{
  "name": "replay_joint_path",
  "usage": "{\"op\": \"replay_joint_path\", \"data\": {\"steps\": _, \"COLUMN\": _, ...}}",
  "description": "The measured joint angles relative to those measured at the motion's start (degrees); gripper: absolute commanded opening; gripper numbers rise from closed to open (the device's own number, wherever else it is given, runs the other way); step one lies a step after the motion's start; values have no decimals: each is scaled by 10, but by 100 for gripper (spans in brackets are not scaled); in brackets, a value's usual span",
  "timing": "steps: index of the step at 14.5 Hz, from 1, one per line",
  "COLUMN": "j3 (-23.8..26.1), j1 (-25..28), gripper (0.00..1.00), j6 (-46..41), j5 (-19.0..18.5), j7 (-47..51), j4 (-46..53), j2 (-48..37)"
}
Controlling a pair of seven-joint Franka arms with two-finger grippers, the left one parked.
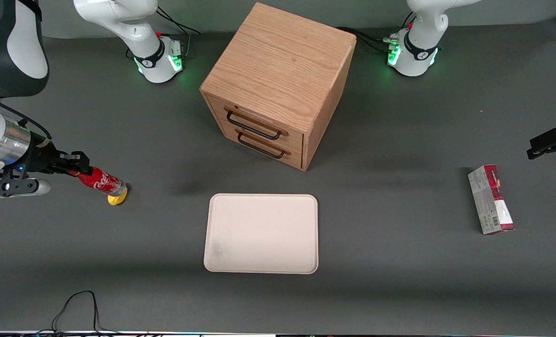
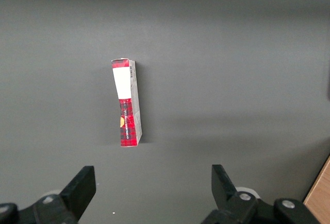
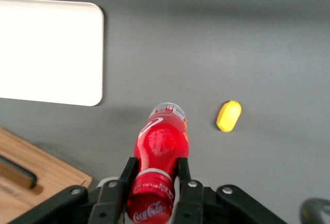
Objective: Place coke bottle on tray
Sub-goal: 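Close the right gripper on the red bottle and lift it, then carry the red bottle with the right gripper over the cream tray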
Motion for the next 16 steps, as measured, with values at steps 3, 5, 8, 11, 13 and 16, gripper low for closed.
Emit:
{"op": "replay_joint_path", "data": {"steps": 3, "j3": 58, "j1": -4, "gripper": 0, "j6": -33, "j5": -6, "j7": 52, "j4": 102, "j2": 49}}
{"op": "replay_joint_path", "data": {"steps": 5, "j3": 110, "j1": -9, "gripper": 0, "j6": -35, "j5": -27, "j7": 89, "j4": 154, "j2": 90}}
{"op": "replay_joint_path", "data": {"steps": 8, "j3": 185, "j1": -14, "gripper": 0, "j6": 5, "j5": -71, "j7": 163, "j4": 196, "j2": 159}}
{"op": "replay_joint_path", "data": {"steps": 11, "j3": 246, "j1": -13, "gripper": 0, "j6": 85, "j5": -148, "j7": 242, "j4": 204, "j2": 232}}
{"op": "replay_joint_path", "data": {"steps": 13, "j3": 257, "j1": -7, "gripper": 0, "j6": 135, "j5": -171, "j7": 271, "j4": 205, "j2": 276}}
{"op": "replay_joint_path", "data": {"steps": 16, "j3": 260, "j1": -5, "gripper": 0, "j6": 187, "j5": -189, "j7": 275, "j4": 203, "j2": 330}}
